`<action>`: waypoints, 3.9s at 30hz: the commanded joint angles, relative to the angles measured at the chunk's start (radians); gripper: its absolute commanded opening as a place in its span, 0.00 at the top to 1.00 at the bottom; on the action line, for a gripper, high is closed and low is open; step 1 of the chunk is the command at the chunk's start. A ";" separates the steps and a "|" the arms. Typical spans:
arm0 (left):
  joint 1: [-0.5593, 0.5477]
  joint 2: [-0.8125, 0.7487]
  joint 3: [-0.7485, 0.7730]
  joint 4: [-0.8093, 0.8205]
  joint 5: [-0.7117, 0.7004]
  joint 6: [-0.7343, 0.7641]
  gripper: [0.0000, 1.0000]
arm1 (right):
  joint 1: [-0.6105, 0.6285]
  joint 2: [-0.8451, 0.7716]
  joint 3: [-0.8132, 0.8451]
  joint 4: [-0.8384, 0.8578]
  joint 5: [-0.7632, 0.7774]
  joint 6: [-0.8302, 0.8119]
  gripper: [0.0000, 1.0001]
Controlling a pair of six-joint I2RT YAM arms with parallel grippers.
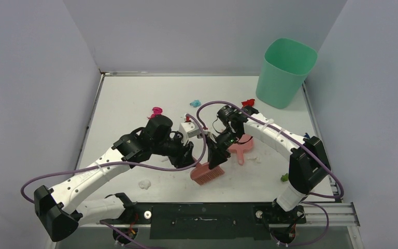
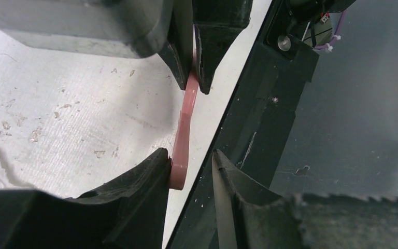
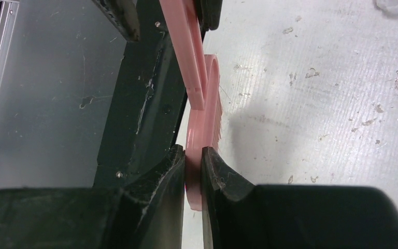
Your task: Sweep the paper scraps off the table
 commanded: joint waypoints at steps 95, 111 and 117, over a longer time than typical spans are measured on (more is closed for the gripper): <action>-0.022 -0.160 -0.067 -0.070 -0.601 -0.204 1.00 | -0.231 -0.352 -0.254 0.409 0.628 0.477 0.12; 0.037 -0.043 -0.052 -0.028 -0.678 -0.317 1.00 | -0.201 -0.192 -0.349 0.433 0.806 0.599 0.18; 0.039 -0.059 -0.075 -0.009 -0.667 -0.326 1.00 | -0.202 -0.126 -0.340 0.442 0.935 0.606 0.23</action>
